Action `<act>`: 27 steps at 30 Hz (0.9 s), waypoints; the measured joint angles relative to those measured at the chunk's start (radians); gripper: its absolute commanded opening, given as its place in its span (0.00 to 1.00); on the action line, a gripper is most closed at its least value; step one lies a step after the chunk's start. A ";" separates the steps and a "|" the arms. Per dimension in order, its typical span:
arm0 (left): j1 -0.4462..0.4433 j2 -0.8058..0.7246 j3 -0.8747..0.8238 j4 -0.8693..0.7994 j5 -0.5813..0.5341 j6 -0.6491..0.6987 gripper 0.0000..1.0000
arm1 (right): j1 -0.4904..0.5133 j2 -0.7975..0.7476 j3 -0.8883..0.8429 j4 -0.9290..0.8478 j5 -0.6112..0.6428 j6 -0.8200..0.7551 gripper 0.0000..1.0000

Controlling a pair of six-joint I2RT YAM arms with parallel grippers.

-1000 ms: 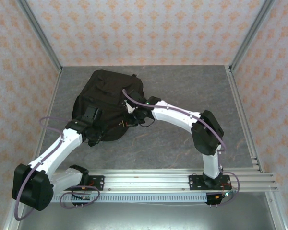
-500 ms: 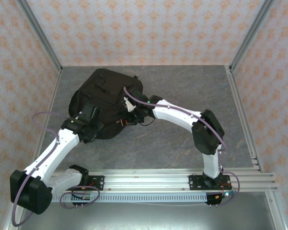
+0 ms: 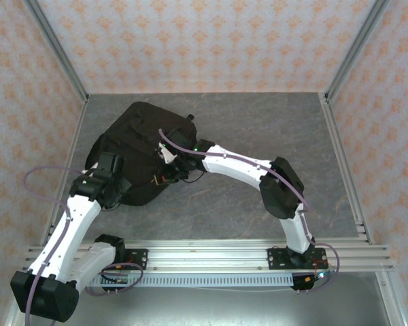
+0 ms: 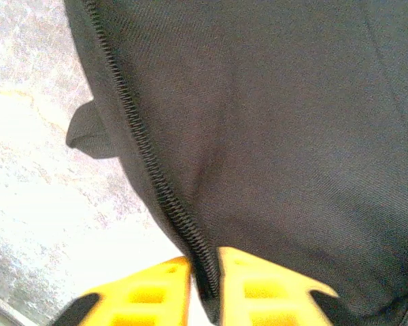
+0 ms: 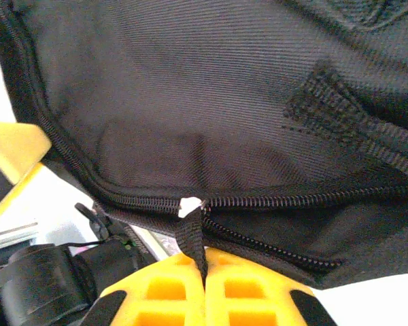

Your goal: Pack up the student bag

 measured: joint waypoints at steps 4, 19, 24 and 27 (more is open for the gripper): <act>0.000 -0.002 -0.022 0.005 0.010 0.014 0.00 | -0.002 0.007 0.018 -0.069 0.052 -0.042 0.00; 0.000 -0.006 -0.040 0.022 0.023 0.024 0.00 | -0.058 0.007 0.020 -0.158 0.171 -0.103 0.00; 0.000 -0.006 -0.040 0.028 0.034 0.031 0.00 | -0.064 0.007 0.020 -0.162 0.192 -0.105 0.00; 0.000 -0.006 -0.042 0.047 0.067 0.034 0.03 | -0.079 0.007 0.020 -0.162 0.192 -0.105 0.00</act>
